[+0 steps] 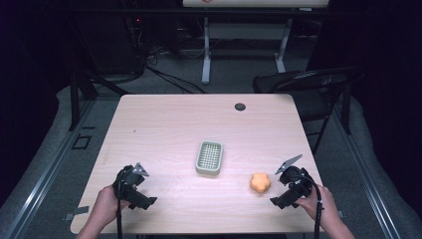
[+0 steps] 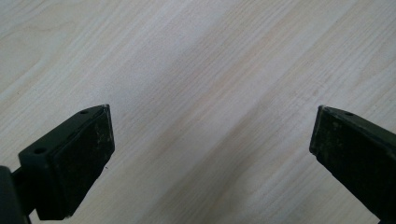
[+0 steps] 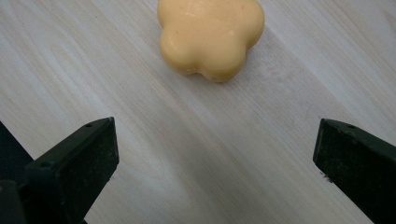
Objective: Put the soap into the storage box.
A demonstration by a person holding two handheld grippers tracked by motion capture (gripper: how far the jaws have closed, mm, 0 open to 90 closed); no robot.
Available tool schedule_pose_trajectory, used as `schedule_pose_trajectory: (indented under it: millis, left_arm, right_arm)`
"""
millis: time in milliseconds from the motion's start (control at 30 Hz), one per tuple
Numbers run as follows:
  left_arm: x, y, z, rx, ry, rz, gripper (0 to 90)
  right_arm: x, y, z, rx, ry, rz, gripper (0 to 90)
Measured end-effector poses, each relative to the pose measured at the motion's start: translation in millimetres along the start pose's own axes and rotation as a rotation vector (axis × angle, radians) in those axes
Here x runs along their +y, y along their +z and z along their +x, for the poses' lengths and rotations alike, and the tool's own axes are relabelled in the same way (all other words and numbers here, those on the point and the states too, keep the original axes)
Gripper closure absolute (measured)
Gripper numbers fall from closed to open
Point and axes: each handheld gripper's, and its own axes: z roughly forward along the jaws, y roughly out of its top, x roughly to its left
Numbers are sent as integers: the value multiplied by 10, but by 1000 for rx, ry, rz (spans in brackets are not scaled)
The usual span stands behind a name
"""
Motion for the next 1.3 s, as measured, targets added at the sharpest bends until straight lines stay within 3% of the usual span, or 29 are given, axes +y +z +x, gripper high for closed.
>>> schedule_pose_trajectory:
  millis: [400,500,867,900,1300]
  left_arm:
    - [-7,-3,0,-2,-3,1,2]
    - [-9,-2,0,-2,-4,1,2]
    - [-6,3,-1,0,-4,3,1]
    - [-6,3,0,0,-4,3,1]
    - [-5,8,-3,0,-5,6,1]
  right_arm:
    - [62,4,48,-5,4,-34,0]
    - [99,-6,50,-10,-22,-18,0]
    - [181,28,112,-6,-29,-40,0]
    - [199,17,103,-6,-49,-22,0]
    - [343,82,161,-16,-78,-17,0]
